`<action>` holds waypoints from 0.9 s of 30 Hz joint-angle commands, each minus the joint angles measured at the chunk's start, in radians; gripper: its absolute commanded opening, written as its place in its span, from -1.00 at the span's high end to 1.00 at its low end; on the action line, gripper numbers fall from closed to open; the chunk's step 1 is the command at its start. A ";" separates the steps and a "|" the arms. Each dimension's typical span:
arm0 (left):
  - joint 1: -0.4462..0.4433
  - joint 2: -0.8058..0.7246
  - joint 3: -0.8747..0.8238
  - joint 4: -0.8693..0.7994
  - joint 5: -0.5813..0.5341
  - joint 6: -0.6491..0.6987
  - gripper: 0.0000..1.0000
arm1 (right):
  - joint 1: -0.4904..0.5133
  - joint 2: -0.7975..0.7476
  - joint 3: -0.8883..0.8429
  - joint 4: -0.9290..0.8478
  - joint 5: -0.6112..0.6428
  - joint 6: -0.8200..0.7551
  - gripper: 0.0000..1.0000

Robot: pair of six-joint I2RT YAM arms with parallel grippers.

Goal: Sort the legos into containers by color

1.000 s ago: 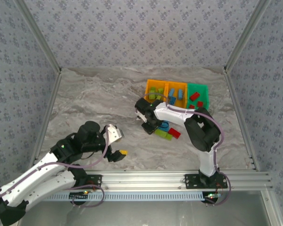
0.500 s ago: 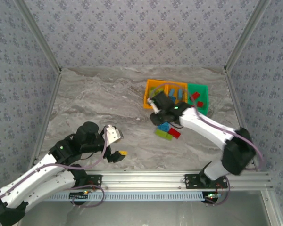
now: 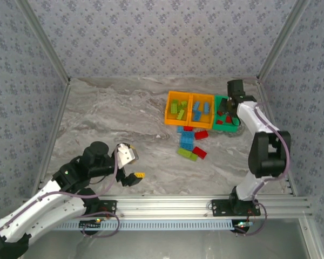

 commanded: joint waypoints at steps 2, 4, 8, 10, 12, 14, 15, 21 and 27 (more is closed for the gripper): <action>-0.007 -0.013 -0.004 -0.006 -0.028 -0.006 -0.99 | -0.001 0.039 0.122 -0.113 0.022 0.005 -0.07; -0.007 -0.007 -0.004 0.000 -0.035 -0.021 -0.99 | -0.001 0.008 0.136 -0.135 0.029 0.006 -0.10; -0.002 0.031 0.007 0.049 -0.128 -0.160 -0.98 | 0.001 -0.133 0.107 -0.169 -0.004 0.025 -0.18; 0.004 0.077 0.043 0.060 -0.205 -0.257 -0.98 | 0.008 -0.235 0.058 -0.188 -0.066 0.038 -0.18; 0.004 0.146 0.094 0.060 -0.291 -0.379 -0.98 | 0.029 -0.364 -0.014 -0.202 -0.141 0.048 -0.24; 0.004 0.247 0.165 0.023 -0.412 -0.540 -0.92 | 0.067 -0.504 -0.091 -0.232 -0.213 0.061 -0.31; 0.005 0.303 0.206 -0.007 -0.460 -0.600 -0.90 | 0.094 -0.571 -0.116 -0.253 -0.240 0.067 -0.35; -0.025 0.661 0.419 -0.023 -0.454 -0.761 -0.91 | 0.324 -0.958 -0.305 -0.442 -0.296 0.196 -0.75; -0.145 1.038 0.684 -0.009 -0.513 -0.899 -0.91 | 0.485 -1.079 -0.348 -0.552 -0.360 0.287 -1.00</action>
